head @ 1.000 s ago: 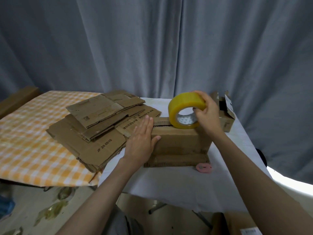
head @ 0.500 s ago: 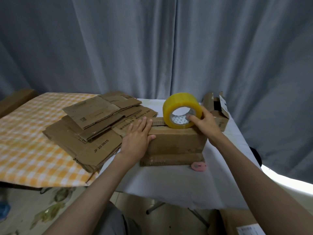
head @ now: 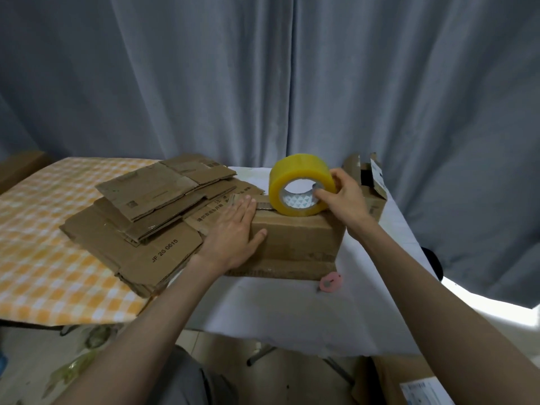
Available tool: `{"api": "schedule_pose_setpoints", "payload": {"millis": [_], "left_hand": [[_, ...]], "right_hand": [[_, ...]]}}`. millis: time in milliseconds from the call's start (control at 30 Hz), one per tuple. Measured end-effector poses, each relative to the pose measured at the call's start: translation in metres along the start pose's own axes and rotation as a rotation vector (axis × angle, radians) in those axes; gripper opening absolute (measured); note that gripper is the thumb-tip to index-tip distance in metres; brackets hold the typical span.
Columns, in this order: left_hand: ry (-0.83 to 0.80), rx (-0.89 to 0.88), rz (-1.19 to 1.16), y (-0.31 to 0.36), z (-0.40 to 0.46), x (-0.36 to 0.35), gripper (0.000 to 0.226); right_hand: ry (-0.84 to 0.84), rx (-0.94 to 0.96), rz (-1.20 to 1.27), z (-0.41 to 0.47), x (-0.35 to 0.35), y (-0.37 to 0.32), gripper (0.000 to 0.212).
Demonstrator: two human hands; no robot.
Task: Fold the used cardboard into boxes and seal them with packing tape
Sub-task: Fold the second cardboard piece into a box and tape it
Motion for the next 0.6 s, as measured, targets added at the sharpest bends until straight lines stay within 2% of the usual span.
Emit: {"api": "schedule_pose_setpoints", "payload": {"millis": [167,267,333,600], "left_hand": [[0.008,-0.001,0.024,0.002,0.001,0.0,0.083],[0.002,-0.005,0.042,0.002,-0.001,-0.001,0.087],[-0.015,-0.001,0.037,0.001,-0.001,-0.002,0.091],[-0.035,-0.007,0.046,0.002,-0.001,-0.001,0.098]], "right_hand": [[0.267,0.058,-0.05,0.009,0.044,-0.002,0.027],[0.393,0.202,-0.169,0.012,0.074,-0.01,0.04],[0.358,0.311,-0.272,0.012,0.077,-0.019,0.045],[0.294,0.466,-0.647,0.015,0.114,-0.001,0.049]]}}
Point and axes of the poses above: each hand's wrist, its own z-axis towards the middle knuckle, its own x-axis out of the back of the hand, y = z × x, the point moved 7 cm from there along z, towards the middle knuckle, and after that the axes turned 13 degrees about y, right-handed, at the moved point
